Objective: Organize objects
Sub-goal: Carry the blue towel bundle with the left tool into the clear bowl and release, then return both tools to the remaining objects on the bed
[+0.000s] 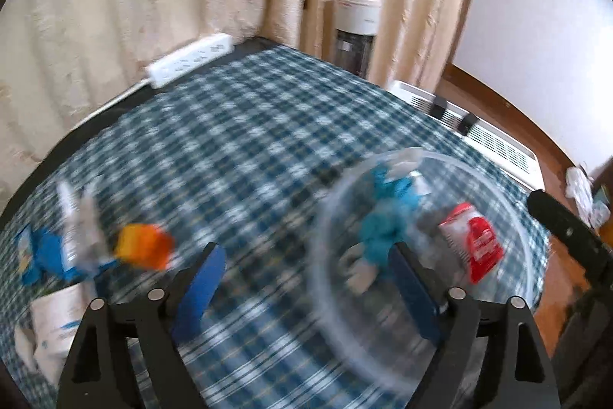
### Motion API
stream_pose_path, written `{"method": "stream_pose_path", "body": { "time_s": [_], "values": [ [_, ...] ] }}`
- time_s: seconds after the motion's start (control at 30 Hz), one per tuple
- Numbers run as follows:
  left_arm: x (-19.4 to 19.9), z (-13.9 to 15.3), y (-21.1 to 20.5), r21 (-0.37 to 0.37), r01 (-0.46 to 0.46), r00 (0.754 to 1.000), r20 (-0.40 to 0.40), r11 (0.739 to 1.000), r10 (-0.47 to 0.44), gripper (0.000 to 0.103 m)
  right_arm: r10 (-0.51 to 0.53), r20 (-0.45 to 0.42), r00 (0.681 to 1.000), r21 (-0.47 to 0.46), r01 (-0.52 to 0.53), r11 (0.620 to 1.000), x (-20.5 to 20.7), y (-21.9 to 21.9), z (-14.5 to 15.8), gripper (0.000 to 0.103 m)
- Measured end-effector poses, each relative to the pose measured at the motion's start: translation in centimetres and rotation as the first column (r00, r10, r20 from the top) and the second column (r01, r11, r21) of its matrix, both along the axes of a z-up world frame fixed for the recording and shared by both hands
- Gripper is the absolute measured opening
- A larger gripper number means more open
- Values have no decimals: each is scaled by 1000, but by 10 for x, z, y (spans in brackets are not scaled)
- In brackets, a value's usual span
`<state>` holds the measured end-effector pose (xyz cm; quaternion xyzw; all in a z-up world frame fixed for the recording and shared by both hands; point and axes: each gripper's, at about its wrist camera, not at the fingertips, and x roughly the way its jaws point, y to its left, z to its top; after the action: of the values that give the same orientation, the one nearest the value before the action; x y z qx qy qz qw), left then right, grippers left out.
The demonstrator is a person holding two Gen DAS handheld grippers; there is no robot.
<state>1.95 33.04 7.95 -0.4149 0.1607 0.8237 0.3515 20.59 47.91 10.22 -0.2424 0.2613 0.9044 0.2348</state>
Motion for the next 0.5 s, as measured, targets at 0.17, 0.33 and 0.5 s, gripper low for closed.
{"method": "stream_pose_path", "body": {
  "time_s": [0.17,0.33,0.5],
  "values": [
    [-11,14,-68,28,-105,993,-41,994,106,92,52,-21,998,26,-51,998,-21,-44,11,72],
    [-24,17,-158,46,-250,963,-95,967,253,96,159,-8,987,33,-158,987,-58,-102,14,72],
    [-49,12,-248,55,-413,902,-111,909,417,97,279,21,960,34,-279,960,-98,-168,13,72]
  ]
}}
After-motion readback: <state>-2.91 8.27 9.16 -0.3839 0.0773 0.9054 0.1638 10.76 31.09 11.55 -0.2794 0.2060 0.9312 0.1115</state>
